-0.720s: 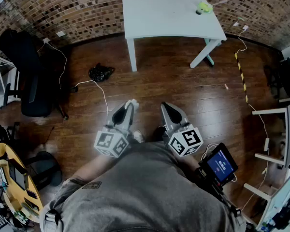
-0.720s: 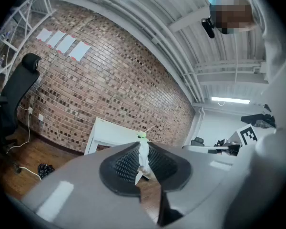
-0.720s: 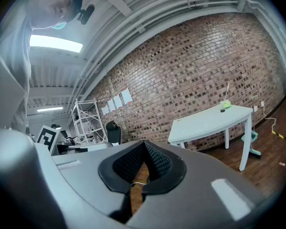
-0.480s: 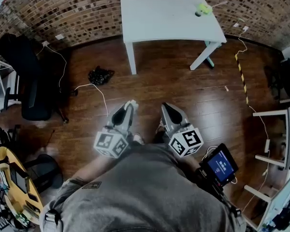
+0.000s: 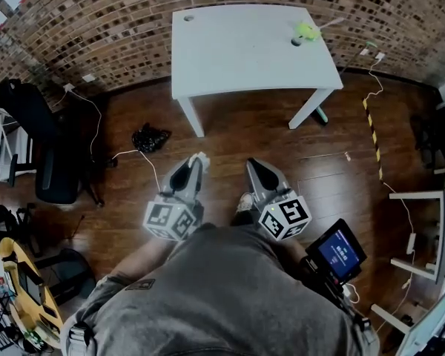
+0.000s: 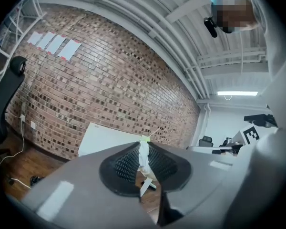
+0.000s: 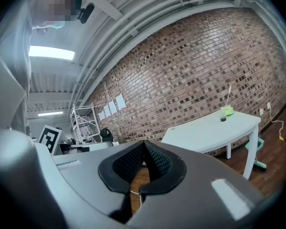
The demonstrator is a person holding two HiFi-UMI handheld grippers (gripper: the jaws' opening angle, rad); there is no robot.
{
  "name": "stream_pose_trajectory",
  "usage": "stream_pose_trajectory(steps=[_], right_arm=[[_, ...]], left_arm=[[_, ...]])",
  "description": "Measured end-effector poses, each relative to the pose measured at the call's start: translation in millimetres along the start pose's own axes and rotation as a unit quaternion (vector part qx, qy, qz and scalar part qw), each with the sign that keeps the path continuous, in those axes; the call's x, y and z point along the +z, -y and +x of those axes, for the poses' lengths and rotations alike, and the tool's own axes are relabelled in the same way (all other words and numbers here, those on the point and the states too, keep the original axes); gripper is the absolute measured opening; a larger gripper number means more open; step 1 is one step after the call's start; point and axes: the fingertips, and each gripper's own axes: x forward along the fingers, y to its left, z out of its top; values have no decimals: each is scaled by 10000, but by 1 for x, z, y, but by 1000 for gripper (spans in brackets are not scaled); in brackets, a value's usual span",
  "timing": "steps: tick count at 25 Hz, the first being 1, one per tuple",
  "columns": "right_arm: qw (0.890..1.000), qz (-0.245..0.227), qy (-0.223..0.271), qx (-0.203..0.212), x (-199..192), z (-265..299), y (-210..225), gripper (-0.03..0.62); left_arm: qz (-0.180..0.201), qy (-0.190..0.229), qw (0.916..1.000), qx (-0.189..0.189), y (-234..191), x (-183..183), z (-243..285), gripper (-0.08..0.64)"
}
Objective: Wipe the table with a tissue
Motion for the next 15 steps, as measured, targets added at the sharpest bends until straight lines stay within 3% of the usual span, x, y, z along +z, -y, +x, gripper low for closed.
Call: stream_pose_trajectory(steps=[6,15], right_arm=[[9999,88,-28,87,25,5,60,11],[9993,348,21,-151,36,11,133,12]], left_arm=[[62,-25,9999,145,24,3,61,43],[121,-207,9997,94,41,-7,130,43]])
